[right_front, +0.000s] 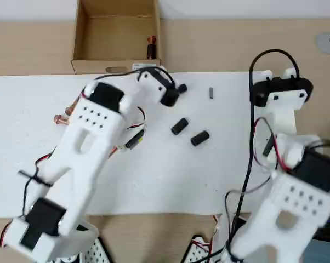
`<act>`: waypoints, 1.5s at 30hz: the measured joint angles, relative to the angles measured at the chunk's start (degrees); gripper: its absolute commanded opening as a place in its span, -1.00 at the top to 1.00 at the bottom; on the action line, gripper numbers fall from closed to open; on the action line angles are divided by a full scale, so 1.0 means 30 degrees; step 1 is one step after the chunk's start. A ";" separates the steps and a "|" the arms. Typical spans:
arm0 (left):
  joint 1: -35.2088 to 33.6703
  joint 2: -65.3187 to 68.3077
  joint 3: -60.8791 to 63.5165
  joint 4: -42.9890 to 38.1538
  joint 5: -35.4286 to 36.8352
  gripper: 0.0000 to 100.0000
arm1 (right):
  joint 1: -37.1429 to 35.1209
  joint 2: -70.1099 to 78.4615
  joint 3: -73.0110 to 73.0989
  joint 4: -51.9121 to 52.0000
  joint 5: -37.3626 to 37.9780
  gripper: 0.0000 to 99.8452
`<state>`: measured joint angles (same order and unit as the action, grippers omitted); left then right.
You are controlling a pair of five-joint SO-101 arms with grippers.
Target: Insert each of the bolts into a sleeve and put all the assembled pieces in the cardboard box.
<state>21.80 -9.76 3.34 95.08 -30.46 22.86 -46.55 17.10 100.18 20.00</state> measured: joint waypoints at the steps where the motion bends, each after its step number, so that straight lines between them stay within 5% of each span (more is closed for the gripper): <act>1: 0.0029 -0.0527 0.0000 0.0000 0.0527 0.99 | 0.0000 -0.0586 0.0000 0.0000 0.0000 0.98; 10: 0.0029 -0.5392 0.0586 -0.0381 0.5890 0.99 | 0.0000 -0.6242 0.2579 -0.1524 -0.0264 0.98; 19: 0.0029 -1.1634 0.7238 -0.4659 1.0256 0.99 | -0.0498 -1.1282 0.8059 -0.4894 -0.3165 0.98; 26: -0.0059 -1.7377 1.2747 -0.7355 1.2103 0.99 | -0.4601 -1.4388 1.0667 -0.6242 -0.5978 0.98; 34: -0.3048 -2.3473 1.7582 -1.0432 1.3128 0.99 | -0.9231 -1.5531 1.2747 -0.7736 -0.8733 0.98; 45: -0.3575 -3.1062 2.0747 -1.0725 1.3158 0.99 | -1.4447 -1.5590 1.4125 -0.7971 -1.0344 0.98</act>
<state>11.08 -102.95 65.58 62.90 9.01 -20.48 -93.32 59.47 76.26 -11.03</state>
